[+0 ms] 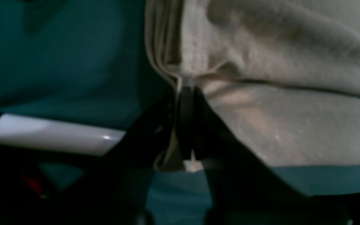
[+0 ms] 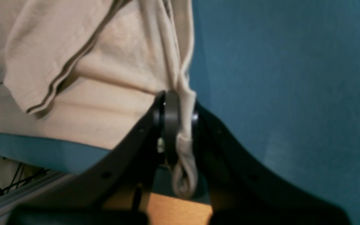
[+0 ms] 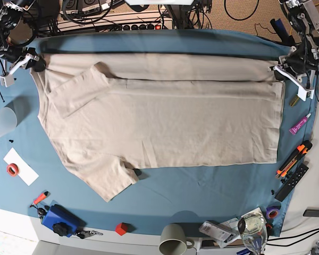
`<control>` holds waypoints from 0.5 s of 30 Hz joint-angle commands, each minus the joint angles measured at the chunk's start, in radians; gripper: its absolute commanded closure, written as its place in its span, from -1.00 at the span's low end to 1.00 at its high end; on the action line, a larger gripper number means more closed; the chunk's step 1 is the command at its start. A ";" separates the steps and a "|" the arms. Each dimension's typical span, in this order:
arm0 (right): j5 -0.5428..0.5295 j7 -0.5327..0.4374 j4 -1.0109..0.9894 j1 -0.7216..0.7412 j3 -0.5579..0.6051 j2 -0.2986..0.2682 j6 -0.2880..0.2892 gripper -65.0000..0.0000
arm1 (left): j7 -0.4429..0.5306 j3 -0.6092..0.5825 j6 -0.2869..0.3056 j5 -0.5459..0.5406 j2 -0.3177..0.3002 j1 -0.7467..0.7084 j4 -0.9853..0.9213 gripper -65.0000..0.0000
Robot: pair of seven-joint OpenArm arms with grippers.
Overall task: Fold the T-shirt properly
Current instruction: 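Pull the folded edge corners outward to straighten the fold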
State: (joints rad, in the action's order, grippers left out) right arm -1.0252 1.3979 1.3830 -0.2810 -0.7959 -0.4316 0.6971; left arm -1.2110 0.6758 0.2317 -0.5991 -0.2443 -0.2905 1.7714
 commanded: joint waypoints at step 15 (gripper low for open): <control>-0.015 -0.037 0.018 -0.018 -0.011 -0.029 0.001 1.00 | -0.045 0.113 0.060 -0.081 -0.014 -0.011 0.001 0.98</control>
State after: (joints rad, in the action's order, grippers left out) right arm -1.0382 1.3792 1.3853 -0.2993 -0.7959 -0.4316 0.7002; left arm -1.2575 0.7799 0.2924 -0.6838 -0.2409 -0.3019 1.7603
